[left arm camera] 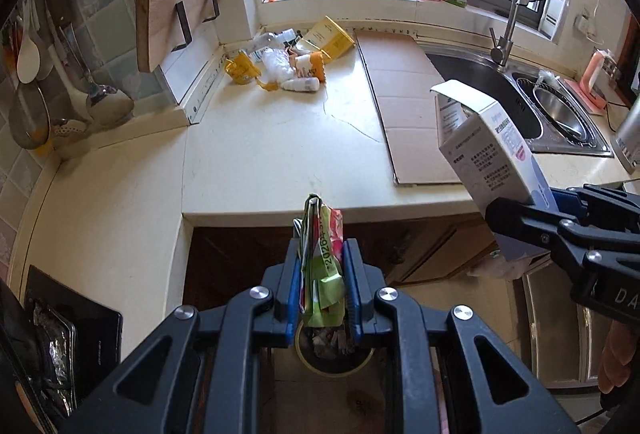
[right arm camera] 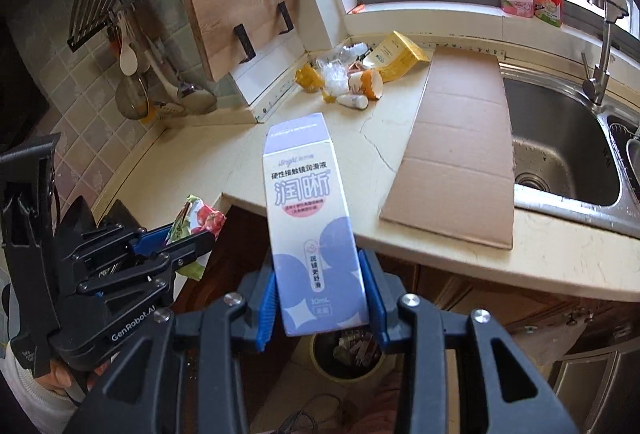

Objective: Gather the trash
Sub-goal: 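Carry the carton and green wrapper down toward the floor bin, then open both tools over the bin to drop carton and wrapper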

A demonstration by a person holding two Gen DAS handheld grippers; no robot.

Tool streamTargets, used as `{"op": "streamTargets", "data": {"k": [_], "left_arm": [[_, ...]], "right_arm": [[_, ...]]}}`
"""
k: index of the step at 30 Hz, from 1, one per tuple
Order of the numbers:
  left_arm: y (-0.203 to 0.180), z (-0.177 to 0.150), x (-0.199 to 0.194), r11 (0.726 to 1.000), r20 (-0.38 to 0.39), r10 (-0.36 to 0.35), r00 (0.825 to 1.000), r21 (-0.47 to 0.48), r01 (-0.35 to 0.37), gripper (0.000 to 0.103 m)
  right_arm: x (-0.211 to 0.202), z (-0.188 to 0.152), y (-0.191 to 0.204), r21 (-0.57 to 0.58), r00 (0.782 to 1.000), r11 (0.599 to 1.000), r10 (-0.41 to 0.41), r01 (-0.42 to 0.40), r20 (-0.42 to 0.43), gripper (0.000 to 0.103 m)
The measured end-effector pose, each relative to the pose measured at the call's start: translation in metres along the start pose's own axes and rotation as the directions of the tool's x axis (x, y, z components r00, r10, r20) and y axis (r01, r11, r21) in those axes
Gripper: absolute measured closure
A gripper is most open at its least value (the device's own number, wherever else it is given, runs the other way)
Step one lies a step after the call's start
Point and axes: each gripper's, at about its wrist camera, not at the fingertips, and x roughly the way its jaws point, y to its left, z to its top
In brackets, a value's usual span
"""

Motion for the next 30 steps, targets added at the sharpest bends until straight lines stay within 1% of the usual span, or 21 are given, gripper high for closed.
{"op": "streamTargets", "data": {"k": [3, 7, 13, 19, 22, 25, 30], "left_arm": [[-0.004, -0.016, 0.006, 1.0, -0.018, -0.002, 1.0, 0.009, 0.002, 0.086], [-0.006, -0.039, 0.023, 1.0, -0.075, -0.018, 0.997, -0.008, 0.017, 0.086], [-0.012, -0.069, 0.06, 1.0, -0.161, -0.013, 0.987, -0.013, 0.012, 0.086], [-0.011, -0.106, 0.116, 0.998, -0.237, -0.012, 0.971, -0.057, -0.002, 0.086], [-0.009, -0.128, 0.153, 0.996, -0.288, -0.007, 0.958, -0.085, -0.018, 0.085], [-0.007, -0.153, 0.194, 0.992, -0.335, -0.032, 0.942, -0.123, -0.01, 0.085], [-0.004, -0.196, 0.266, 0.986, -0.396, -0.052, 0.917, -0.166, -0.016, 0.085]], "right_arm": [[0.004, -0.022, 0.004, -0.01, 0.999, 1.0, 0.001, -0.002, -0.043, 0.065], [0.021, -0.045, 0.008, -0.027, 0.993, 1.0, -0.005, 0.002, -0.117, 0.065], [0.063, -0.077, 0.009, -0.054, 0.969, 0.999, -0.006, -0.007, -0.248, 0.065], [0.126, -0.112, -0.008, -0.017, 0.924, 1.0, -0.001, -0.006, -0.382, 0.065], [0.159, -0.132, -0.02, 0.014, 0.899, 1.0, 0.006, 0.0, -0.439, 0.065], [0.193, -0.154, -0.034, 0.033, 0.876, 0.999, 0.003, 0.015, -0.483, 0.065], [0.254, -0.194, -0.056, 0.065, 0.835, 0.997, -0.004, 0.047, -0.55, 0.065]]}}
